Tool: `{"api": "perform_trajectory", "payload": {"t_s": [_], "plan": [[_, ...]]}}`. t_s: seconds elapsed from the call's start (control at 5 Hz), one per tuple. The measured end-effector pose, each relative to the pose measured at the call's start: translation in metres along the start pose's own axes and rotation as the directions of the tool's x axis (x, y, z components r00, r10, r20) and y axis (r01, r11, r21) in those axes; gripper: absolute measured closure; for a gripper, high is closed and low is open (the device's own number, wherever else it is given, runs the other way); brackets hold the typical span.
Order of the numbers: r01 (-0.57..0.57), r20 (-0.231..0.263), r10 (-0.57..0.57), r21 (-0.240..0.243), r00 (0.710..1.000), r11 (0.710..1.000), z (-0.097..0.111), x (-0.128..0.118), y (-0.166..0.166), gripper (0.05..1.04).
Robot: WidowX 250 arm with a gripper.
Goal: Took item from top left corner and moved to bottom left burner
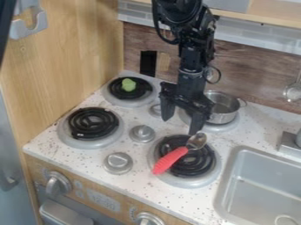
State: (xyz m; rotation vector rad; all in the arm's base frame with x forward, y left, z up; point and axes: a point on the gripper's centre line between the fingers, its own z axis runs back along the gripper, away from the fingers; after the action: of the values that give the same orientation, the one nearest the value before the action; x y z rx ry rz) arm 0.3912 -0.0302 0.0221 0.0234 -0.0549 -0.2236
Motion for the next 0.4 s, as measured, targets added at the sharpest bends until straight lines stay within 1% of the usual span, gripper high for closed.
{"api": "perform_trajectory", "payload": {"t_s": [0.2,0.4], "plan": [[-0.002,-0.041,0.002,-0.006,0.999,1.000,-0.015,-0.006,-0.002,0.084],[-0.068,-0.053,0.069,0.015,0.996,0.998,-0.021,-0.006,0.016,0.084]]}}
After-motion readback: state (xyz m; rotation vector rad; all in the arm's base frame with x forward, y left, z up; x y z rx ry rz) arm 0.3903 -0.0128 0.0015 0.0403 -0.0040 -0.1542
